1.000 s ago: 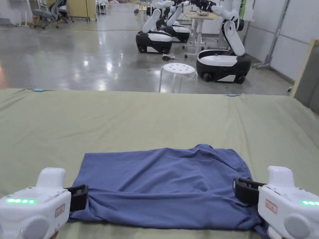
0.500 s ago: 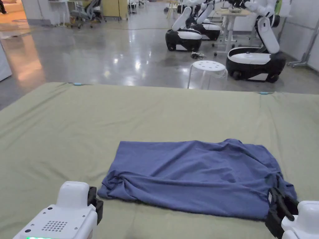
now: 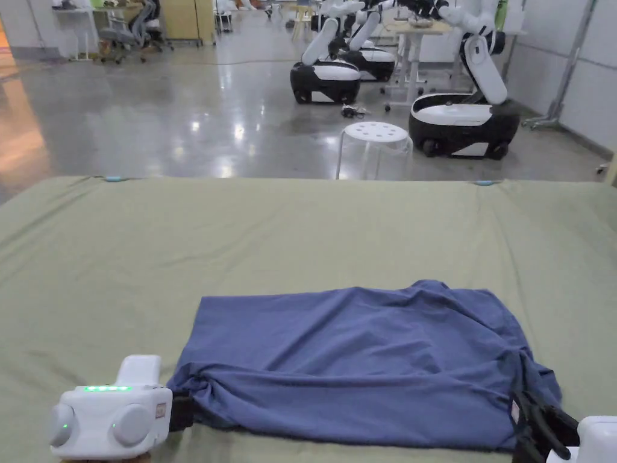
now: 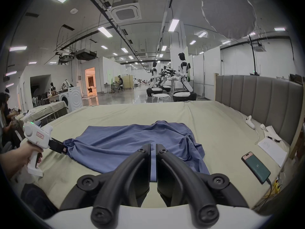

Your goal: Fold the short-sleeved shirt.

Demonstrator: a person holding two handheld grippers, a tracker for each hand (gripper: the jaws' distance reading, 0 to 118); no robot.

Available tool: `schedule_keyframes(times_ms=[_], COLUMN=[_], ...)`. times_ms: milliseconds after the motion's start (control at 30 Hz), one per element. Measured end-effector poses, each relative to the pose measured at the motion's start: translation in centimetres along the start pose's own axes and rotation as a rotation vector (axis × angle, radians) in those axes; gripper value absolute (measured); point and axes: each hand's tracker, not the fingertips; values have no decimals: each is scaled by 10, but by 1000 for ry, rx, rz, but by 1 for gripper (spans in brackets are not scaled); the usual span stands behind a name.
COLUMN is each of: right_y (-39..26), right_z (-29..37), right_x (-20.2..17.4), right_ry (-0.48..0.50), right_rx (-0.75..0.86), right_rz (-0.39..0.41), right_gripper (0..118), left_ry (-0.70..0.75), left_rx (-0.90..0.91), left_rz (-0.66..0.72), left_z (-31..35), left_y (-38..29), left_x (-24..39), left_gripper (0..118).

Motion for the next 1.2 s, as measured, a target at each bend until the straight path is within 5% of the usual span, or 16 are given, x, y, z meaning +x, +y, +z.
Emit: schedule_keyframes(times_ms=[33,67,200,233,267,333,367,533,667,733,767,833,1000,1200], right_y=[1,1,1,-1,-5,-21,-28,-50,-42,-38,-36,-22,35,76], right_z=[-2,-4,-24,-36,-47,-73,-85,-133,-142,-150,-151,-145,-104,-30], right_x=[4,9,51,65,77,101,110,121,116,116,115,111,119,110], right_ry=[-4,-12,-152,-182,-200,-223,-205,-154,-76,-4,-15,-33,-8,9], right_rx=[-11,-25,-140,-214,-281,-393,-447,-542,-501,-611,-608,-578,-423,-344], right_rz=[-20,-21,10,43,79,93,74,43,22,-90,-109,-38,-121,-80], right_gripper=[8,8,9,19,44,112,117,110,67,15,7,7,7,7], left_ry=[-22,-39,5,5,-4,-47,-56,-56,-65,-74,-73,-69,-93,-124], left_rx=[-42,-51,-2,28,40,71,80,98,97,73,72,68,131,211], left_rz=[-13,-27,-170,-174,-149,-69,-56,-76,-74,-59,-51,-20,-1,-13], left_z=[-5,-8,5,9,23,37,42,62,56,50,49,48,82,151], left_y=[1,2,0,0,-3,-1,-1,8,12,13,13,14,16,3], left_x=[4,8,32,30,32,26,26,30,30,29,28,21,11,2], left_gripper=[67,44,15,14,14,14,14,14,14,13,12,11,10,10])
